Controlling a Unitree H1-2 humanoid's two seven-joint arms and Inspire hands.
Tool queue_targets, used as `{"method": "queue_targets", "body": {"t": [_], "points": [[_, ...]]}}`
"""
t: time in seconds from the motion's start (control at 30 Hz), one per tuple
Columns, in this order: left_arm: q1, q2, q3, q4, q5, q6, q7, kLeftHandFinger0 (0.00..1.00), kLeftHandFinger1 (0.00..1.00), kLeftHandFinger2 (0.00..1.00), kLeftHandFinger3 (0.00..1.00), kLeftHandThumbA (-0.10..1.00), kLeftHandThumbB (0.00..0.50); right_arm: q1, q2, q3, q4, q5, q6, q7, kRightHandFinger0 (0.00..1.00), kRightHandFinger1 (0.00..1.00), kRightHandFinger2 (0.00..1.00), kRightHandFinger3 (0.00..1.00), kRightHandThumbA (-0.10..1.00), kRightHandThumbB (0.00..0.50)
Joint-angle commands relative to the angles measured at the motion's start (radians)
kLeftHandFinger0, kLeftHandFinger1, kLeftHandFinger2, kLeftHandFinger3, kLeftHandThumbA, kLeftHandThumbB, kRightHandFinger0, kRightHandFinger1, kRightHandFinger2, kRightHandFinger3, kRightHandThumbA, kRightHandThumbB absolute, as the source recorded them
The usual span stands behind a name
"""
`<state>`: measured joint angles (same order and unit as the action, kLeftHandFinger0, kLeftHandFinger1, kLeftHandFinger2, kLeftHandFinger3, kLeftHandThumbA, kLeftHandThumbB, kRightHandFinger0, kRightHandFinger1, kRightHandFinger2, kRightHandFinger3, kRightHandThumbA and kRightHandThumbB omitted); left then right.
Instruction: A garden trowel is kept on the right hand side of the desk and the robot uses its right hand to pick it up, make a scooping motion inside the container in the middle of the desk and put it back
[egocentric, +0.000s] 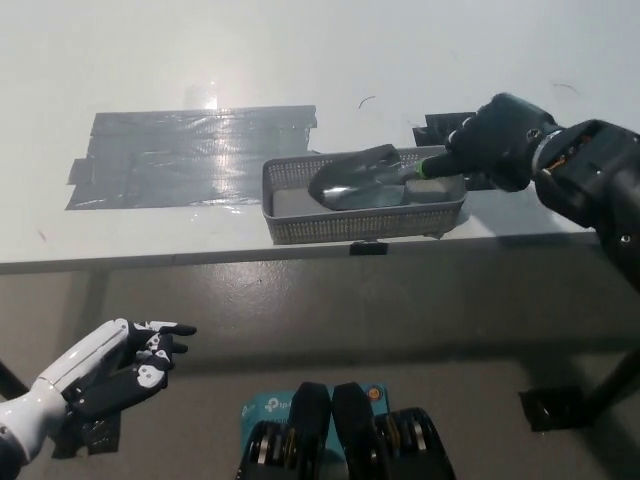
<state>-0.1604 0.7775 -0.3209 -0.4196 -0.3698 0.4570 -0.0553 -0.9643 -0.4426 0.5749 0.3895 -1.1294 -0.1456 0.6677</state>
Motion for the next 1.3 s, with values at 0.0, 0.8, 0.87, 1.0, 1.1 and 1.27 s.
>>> {"method": "queue_targets", "body": {"t": [0.0, 0.8, 0.87, 1.0, 1.1, 1.27], "points": [[-0.028, 0.024, -0.004, -0.011, -0.008, 0.013, 0.014, 0.78, 0.79, 0.83, 1.0, 0.36, 0.0, 0.035, 0.068, 0.024, 0.06, -0.024, 0.112, 0.028, 0.0, 0.13, 0.43, 0.83, 0.04, 0.0], [-0.048, -0.006, -0.076, 0.026, 0.014, 0.013, 0.007, 0.71, 0.75, 0.78, 1.0, 0.43, 0.0, 0.025, 0.178, -0.013, 0.046, 0.184, 0.01, -0.123, 0.0, 0.11, 0.42, 0.08, -0.1, 0.225], [-0.045, -0.003, -0.084, 0.026, 0.015, 0.013, 0.008, 0.75, 0.78, 0.8, 1.0, 0.45, 0.0, 0.0, 0.178, -0.02, 0.038, 0.191, 0.016, -0.116, 0.0, 0.12, 0.43, 0.06, -0.1, 0.214], [-0.04, -0.008, -0.1, 0.033, 0.023, 0.013, -0.008, 0.79, 0.8, 0.82, 1.0, 0.44, 0.0, -0.066, 0.16, -0.069, -0.002, 0.232, 0.057, -0.053, 0.0, 0.13, 0.37, 0.47, -0.1, 0.118], [-0.03, -0.014, -0.111, 0.039, 0.022, 0.013, -0.012, 0.79, 0.8, 0.82, 1.0, 0.46, 0.0, -0.1, 0.156, -0.09, -0.016, 0.24, 0.086, -0.006, 0.0, 0.07, 0.32, 0.77, -0.1, 0.133], [-0.003, -0.029, -0.115, 0.05, 0.015, 0.013, 0.002, 0.79, 0.79, 0.8, 1.0, 0.53, 0.0, -0.213, 0.145, -0.118, 0.016, 0.233, 0.105, 0.021, 0.0, 0.0, 0.23, 0.83, -0.1, 0.041]]}}
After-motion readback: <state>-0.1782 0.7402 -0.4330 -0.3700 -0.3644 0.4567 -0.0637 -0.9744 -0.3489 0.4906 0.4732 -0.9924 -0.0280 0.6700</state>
